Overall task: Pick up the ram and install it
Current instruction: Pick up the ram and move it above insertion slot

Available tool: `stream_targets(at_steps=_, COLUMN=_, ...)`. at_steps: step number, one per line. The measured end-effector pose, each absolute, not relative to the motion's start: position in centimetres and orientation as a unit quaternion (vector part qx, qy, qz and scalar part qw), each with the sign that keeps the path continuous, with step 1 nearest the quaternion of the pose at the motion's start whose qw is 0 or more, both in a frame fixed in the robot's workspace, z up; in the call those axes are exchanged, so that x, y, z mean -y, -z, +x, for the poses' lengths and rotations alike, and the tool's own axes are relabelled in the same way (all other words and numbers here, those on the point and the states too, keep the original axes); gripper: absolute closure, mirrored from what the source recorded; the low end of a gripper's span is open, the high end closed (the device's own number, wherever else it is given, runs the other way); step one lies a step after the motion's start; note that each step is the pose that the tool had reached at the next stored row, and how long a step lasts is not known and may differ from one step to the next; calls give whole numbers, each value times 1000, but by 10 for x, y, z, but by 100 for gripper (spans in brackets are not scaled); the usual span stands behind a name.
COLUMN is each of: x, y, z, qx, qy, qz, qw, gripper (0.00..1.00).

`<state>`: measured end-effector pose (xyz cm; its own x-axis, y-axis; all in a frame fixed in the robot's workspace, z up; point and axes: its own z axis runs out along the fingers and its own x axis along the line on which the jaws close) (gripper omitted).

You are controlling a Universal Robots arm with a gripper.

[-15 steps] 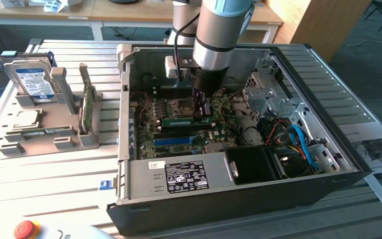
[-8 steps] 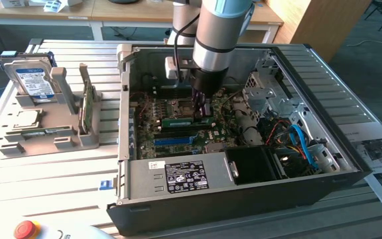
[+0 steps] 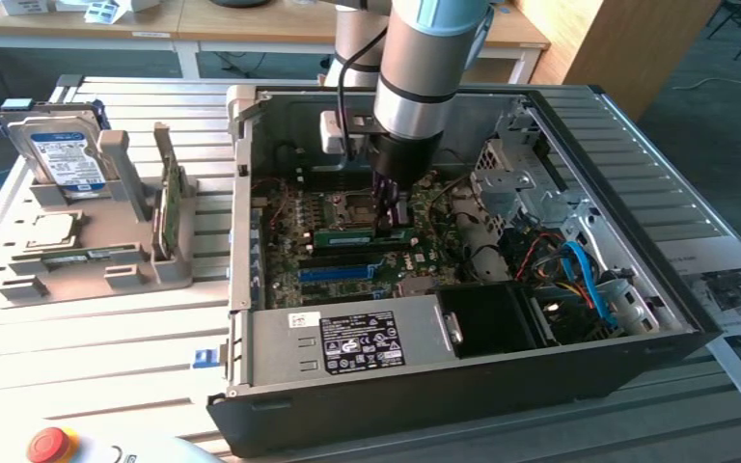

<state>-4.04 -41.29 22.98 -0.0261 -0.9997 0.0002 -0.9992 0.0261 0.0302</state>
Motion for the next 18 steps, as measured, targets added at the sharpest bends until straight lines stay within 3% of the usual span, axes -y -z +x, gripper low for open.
stream_targets(at_steps=18, x=413, y=-231, z=-40, qx=714, qy=11, qz=700, qw=11, gripper=88)
